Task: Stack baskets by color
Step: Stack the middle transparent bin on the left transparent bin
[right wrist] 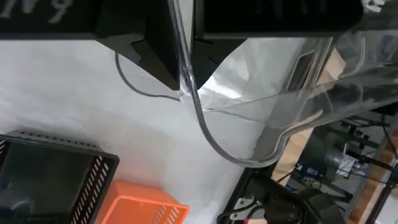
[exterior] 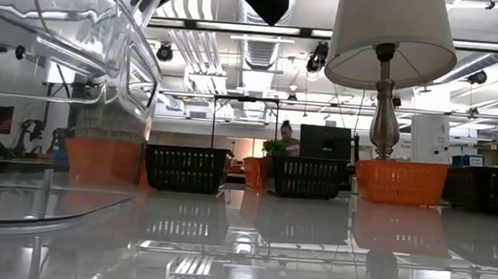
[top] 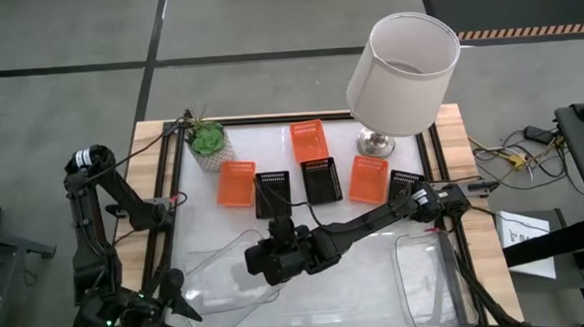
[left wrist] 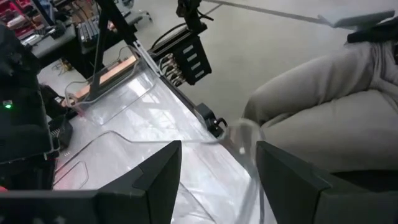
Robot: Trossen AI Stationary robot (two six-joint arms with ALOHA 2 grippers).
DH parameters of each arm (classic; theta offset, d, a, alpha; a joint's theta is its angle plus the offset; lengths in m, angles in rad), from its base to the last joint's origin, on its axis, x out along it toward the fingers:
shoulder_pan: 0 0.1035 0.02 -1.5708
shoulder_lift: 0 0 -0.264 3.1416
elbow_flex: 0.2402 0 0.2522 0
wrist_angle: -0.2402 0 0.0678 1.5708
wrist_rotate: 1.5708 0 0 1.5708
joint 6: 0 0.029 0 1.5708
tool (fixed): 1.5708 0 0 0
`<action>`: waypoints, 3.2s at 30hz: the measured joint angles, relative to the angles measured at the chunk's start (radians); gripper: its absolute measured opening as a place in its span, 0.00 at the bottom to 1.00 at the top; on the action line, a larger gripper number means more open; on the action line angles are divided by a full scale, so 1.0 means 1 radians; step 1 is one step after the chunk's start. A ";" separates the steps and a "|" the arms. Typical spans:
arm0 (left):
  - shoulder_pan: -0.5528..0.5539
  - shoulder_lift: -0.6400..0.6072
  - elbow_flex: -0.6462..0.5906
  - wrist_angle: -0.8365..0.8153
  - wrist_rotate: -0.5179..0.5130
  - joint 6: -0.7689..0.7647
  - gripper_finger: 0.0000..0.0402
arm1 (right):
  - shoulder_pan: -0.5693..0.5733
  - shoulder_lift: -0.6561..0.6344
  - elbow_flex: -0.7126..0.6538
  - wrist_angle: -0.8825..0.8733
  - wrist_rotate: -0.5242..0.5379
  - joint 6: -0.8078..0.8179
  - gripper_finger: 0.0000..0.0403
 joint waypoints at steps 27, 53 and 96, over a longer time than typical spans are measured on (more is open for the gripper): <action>0.025 0.021 0.061 0.036 0.018 0.001 0.48 | 0.003 -0.055 0.107 -0.036 -0.026 -0.404 0.48; 0.511 0.258 0.464 -0.341 0.387 -0.271 0.48 | 0.358 -0.176 -0.014 -0.662 0.175 -0.649 0.39; 0.642 0.658 0.832 -0.981 0.834 -0.903 0.33 | 0.367 -1.041 -1.321 0.536 0.344 -1.208 0.25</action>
